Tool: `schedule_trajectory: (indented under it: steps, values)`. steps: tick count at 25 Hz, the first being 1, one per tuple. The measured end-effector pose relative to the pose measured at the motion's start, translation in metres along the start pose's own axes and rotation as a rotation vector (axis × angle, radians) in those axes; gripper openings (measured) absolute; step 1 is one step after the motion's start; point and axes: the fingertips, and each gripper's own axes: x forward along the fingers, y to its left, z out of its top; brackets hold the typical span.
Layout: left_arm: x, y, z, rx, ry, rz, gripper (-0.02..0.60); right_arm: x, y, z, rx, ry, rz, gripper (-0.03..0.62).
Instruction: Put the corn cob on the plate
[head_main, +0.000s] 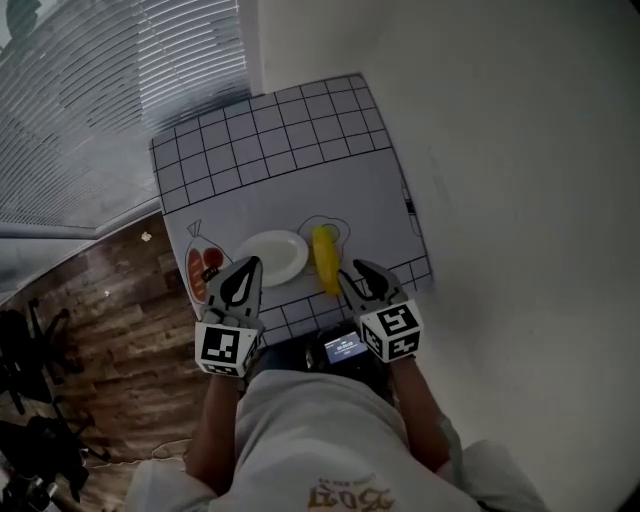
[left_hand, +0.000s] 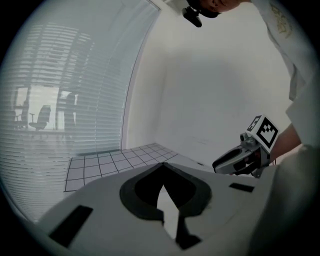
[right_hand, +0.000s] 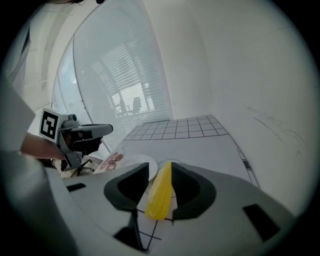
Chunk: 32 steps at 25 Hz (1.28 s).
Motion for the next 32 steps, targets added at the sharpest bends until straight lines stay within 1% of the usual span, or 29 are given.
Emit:
schedule_trajectory:
  steps: [5, 11, 17, 21, 24, 28, 32]
  values:
    - [0.009, -0.010, -0.019, 0.010, 0.048, -0.031, 0.005, 0.011, -0.004, -0.006, 0.004, 0.022, 0.003, 0.144]
    - [0.021, -0.023, -0.039, 0.027, 0.109, -0.077, 0.005, 0.019, -0.008, -0.023, 0.016, 0.077, 0.004, 0.146]
    - [0.040, -0.051, -0.065, 0.065, 0.186, -0.169, 0.005, 0.024, -0.010, -0.044, 0.038, 0.113, 0.008, 0.150]
    - [0.052, -0.066, -0.083, 0.091, 0.223, -0.225, 0.005, 0.032, -0.010, -0.058, 0.044, 0.145, 0.008, 0.150]
    - [0.057, -0.072, -0.093, 0.090, 0.238, -0.250, 0.005, 0.034, -0.008, -0.067, 0.048, 0.162, 0.012, 0.152]
    - [0.061, -0.077, -0.097, 0.105, 0.237, -0.280, 0.005, 0.034, -0.008, -0.069, 0.068, 0.152, 0.013, 0.157]
    - [0.063, -0.081, -0.101, 0.121, 0.244, -0.312, 0.006, 0.033, -0.004, -0.069, 0.101, 0.147, 0.026, 0.192]
